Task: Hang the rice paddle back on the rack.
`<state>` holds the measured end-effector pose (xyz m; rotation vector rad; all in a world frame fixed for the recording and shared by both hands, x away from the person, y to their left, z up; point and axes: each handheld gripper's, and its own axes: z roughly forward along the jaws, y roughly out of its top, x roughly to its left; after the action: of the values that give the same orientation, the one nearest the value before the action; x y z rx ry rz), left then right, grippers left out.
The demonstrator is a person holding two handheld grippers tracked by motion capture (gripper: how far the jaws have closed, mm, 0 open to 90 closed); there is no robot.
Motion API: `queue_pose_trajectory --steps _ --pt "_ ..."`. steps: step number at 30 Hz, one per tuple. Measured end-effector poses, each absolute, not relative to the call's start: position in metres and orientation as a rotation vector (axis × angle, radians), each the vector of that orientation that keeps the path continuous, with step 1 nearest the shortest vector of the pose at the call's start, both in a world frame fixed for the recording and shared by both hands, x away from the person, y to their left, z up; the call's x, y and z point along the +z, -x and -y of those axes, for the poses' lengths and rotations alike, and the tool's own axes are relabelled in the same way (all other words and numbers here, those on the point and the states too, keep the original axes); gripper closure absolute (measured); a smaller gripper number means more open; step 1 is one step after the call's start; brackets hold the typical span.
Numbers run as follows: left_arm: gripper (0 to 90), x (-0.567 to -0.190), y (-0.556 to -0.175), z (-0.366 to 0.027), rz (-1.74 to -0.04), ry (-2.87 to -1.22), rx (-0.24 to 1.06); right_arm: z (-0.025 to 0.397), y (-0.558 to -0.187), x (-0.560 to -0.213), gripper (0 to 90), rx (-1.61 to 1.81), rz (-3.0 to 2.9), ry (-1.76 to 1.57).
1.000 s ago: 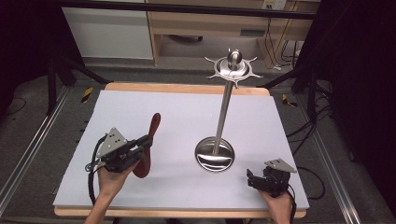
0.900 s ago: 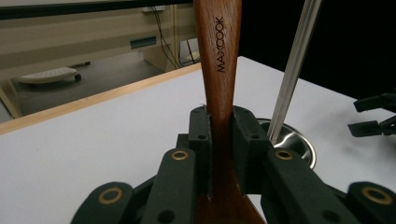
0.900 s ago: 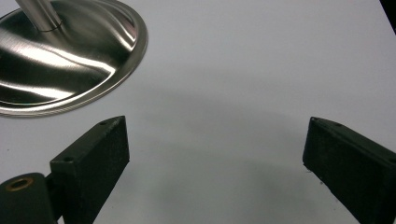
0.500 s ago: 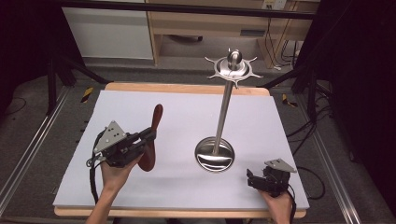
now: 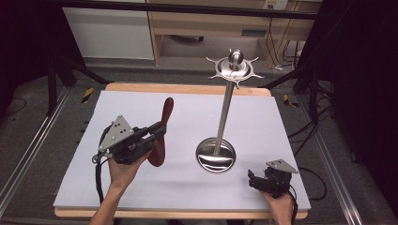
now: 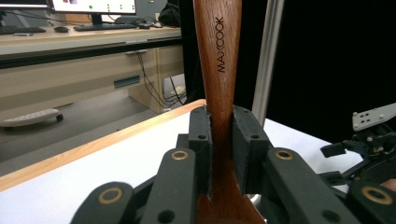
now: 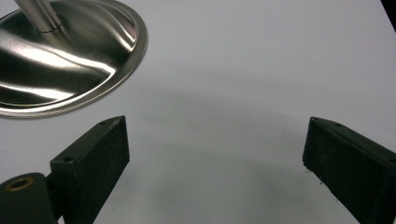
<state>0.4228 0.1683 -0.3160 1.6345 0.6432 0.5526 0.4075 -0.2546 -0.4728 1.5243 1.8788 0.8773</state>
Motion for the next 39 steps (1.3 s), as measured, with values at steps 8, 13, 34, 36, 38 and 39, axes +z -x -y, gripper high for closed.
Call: queue_pose_trajectory --steps 8,13,34,36,38,39 --pt "78.2 -0.302 -0.422 -0.154 -0.601 -1.639 0.553 0.255 -0.408 -0.473 7.7 0.877 -1.883 -1.518" --pt "78.2 -0.294 -0.422 -0.145 -0.576 -1.635 0.551 0.255 -0.408 -0.473 7.7 0.878 -1.881 -1.521" --pt "78.2 -0.268 -0.426 -0.116 -0.517 -1.609 0.525 0.255 -0.408 -0.472 7.7 0.884 -1.876 -1.531" --pt "78.2 -0.266 -0.427 -0.116 -0.519 -1.608 0.515 0.255 -0.408 -0.472 7.7 0.883 -1.876 -1.53" --pt "78.2 -0.264 -0.427 -0.114 -0.523 -1.608 0.503 0.255 -0.408 -0.472 7.7 0.885 -1.876 -1.53" --pt "78.2 -0.264 -0.427 -0.113 -0.527 -1.608 0.496 0.255 -0.408 -0.472 7.7 0.882 -1.877 -1.528"
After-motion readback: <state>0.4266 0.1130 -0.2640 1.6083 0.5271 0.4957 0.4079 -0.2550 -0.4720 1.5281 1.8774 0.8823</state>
